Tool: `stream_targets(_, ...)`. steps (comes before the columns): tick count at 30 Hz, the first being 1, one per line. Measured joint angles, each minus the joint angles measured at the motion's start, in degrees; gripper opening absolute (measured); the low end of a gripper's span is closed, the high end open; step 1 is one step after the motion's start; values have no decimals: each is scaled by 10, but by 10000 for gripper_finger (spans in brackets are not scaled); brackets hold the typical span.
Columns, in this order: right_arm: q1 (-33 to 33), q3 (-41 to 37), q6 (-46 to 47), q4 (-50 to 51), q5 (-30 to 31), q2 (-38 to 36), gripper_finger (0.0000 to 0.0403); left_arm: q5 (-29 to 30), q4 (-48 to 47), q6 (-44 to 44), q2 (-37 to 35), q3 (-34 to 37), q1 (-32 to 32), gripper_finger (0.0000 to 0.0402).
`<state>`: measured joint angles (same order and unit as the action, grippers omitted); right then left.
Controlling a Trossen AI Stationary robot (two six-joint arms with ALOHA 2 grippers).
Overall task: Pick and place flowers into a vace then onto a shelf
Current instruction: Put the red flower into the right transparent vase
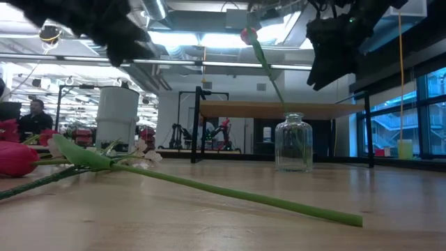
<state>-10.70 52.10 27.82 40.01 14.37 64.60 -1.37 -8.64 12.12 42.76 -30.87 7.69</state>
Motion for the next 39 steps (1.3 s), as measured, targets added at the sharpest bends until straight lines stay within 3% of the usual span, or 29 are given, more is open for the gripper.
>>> stream_targets(8,-5,0,-17,1,-1,0,167,22,-194,-56,145,-154,-84,218)
stream_targets(14,-4,0,-12,5,-1,0,167,18,-227,-79,212,-210,-140,199)
stream_targets(21,-4,0,16,6,-9,0,167,32,-233,-70,257,-225,-207,179)
stream_targets(29,-4,0,33,6,-10,0,167,49,-258,-88,322,-225,-280,198)
stream_targets(39,-4,0,36,22,-11,0,167,40,-244,-79,435,-225,-298,199)
